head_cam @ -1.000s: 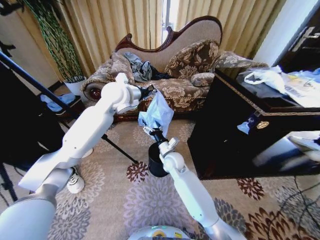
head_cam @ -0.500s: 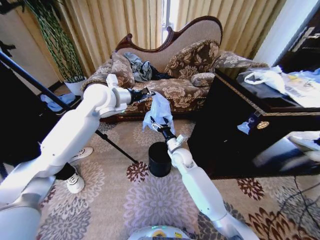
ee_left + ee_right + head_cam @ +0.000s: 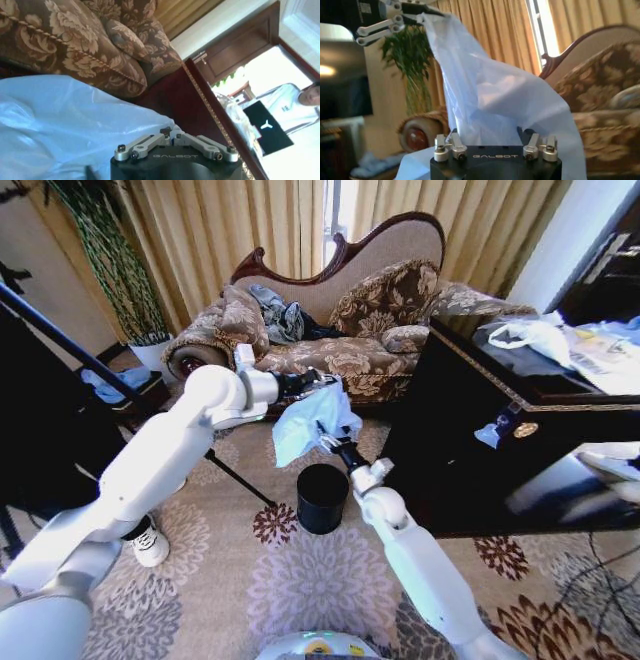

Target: Place a garbage bag over the trash bin.

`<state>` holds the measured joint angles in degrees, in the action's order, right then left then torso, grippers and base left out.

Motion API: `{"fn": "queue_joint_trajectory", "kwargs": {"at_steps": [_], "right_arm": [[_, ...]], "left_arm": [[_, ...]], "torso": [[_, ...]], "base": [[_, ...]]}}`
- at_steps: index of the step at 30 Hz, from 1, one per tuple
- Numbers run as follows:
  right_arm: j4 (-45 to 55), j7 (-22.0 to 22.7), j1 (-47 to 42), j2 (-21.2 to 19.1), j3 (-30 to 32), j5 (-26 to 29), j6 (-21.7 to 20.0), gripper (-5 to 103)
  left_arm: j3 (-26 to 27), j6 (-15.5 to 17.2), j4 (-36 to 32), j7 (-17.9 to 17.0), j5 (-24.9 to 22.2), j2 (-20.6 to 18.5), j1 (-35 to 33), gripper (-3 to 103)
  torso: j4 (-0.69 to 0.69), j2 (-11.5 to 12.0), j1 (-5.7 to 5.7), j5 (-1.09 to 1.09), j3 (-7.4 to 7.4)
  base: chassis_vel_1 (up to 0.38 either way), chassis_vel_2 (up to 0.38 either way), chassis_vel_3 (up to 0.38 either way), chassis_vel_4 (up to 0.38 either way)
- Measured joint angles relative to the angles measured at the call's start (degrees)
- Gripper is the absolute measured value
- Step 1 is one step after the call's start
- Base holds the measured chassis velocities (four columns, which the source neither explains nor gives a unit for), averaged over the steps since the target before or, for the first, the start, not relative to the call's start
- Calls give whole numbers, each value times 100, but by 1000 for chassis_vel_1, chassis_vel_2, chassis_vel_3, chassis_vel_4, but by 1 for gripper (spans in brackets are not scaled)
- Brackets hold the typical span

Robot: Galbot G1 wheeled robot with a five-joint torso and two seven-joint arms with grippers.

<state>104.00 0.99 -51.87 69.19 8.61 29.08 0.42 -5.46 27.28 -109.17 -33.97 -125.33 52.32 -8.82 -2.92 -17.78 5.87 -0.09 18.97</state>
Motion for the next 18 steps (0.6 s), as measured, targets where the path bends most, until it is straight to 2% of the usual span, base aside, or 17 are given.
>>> {"fn": "queue_joint_trajectory", "kwargs": {"at_steps": [1, 3, 6, 7, 10, 12, 15, 16, 18], "right_arm": [[97, -10, -105, -111, 86, -89, -13, 61], [217, -41, -229, -242, 187, -178, -17, 61], [602, -181, -599, -554, 426, -271, -18, 49], [602, -181, -599, -554, 426, -271, -18, 49], [833, -293, -868, -692, 514, -316, 28, 37], [872, -322, -946, -705, 519, -359, 63, 37], [946, -337, -1211, -642, 434, -482, 179, 26], [946, -337, -1211, -642, 434, -482, 179, 26], [912, -335, -1380, -503, 282, -637, 372, 18]], "left_arm": [[50, -66, -64, -17, 5, 4, -100, 0], [107, -134, -152, -52, 5, 1, -241, 0], [325, -352, -439, -143, 8, -67, -730, 0], [325, -352, -439, -143, 8, -67, -730, 0], [521, -527, -651, -177, 37, -137, -1180, 0], [589, -562, -717, -172, 48, -169, -1329, 0], [878, -578, -873, -165, 57, -283, -1773, 0], [878, -578, -873, -165, 57, -283, -1773, 0], [1068, -559, -931, -86, 72, -404, -2076, 0]], "torso": [[-1, -1, 0, 2, 0], [0, 0, 0, 3, 0], [1, 0, -1, 1, 0], [1, 0, -1, 1, 0], [1, 0, -1, 0, 0], [1, 0, -1, 1, 0], [1, -1, -1, 0, 0], [1, -1, -1, 0, 0], [1, -1, -1, -3, 0]], "base": [[0, 0, 0, 0], [0, 0, 0, 0], [0, 0, 0, 0], [0, 0, 0, 0], [0, 0, 0, 0], [0, 0, 0, 0], [0, 0, 0, 0], [0, 0, 0, 0], [0, 0, 0, 0]]}}
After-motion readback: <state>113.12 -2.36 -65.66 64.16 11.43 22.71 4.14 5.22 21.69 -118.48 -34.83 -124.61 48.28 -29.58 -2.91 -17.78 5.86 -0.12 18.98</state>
